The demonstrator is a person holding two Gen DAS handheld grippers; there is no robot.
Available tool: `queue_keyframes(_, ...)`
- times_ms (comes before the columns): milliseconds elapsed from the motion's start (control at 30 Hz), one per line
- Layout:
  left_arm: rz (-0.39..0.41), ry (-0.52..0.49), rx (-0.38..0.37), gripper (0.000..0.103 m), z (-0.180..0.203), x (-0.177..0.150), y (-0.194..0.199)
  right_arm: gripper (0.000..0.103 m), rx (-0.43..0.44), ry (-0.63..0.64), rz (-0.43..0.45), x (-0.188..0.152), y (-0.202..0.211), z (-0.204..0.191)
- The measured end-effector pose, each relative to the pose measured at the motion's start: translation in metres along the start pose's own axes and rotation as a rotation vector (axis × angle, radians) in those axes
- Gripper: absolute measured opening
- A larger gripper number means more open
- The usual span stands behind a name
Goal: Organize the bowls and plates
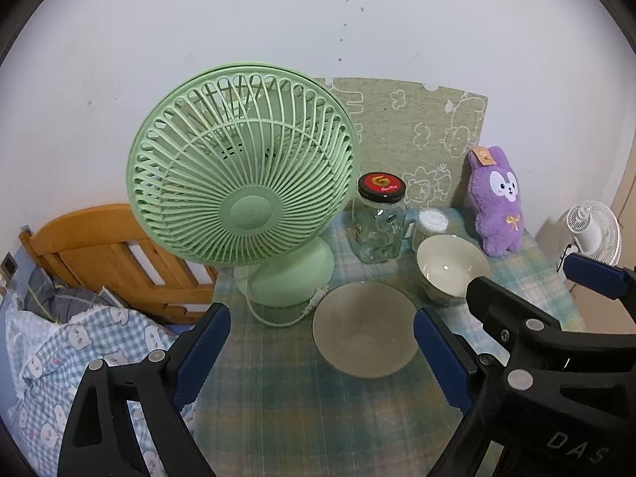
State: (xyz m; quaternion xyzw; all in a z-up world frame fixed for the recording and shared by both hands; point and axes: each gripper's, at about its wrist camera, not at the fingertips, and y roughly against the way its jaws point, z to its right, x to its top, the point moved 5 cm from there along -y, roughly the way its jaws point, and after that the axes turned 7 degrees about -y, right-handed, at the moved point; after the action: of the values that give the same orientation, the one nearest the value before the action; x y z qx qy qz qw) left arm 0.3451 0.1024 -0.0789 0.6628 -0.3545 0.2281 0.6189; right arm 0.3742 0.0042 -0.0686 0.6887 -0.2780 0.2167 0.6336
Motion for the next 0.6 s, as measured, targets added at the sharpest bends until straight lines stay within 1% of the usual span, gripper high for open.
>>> queue_keyframes(100,0.015,-0.024,0.036,0.094,0.0,-0.001,-0.014,0.097,-0.031,0.014,0.019,0.001,-0.011,-0.003)
queue_keyframes(267,-0.014,-0.011,-0.006,0.094,-0.003,-0.007,-0.042,0.097,-0.043,0.008,0.009,-0.002,-0.038,-0.004)
queue_keyframes(400,-0.031,-0.004,-0.006,0.093,-0.004,-0.013,-0.063,0.097,-0.062,0.018,-0.005,-0.006,-0.06,-0.005)
queue_keyframes(600,-0.064,0.012,-0.02,0.093,-0.007,-0.023,-0.092,0.097,-0.063,0.014,-0.018,-0.013,-0.09,-0.005)
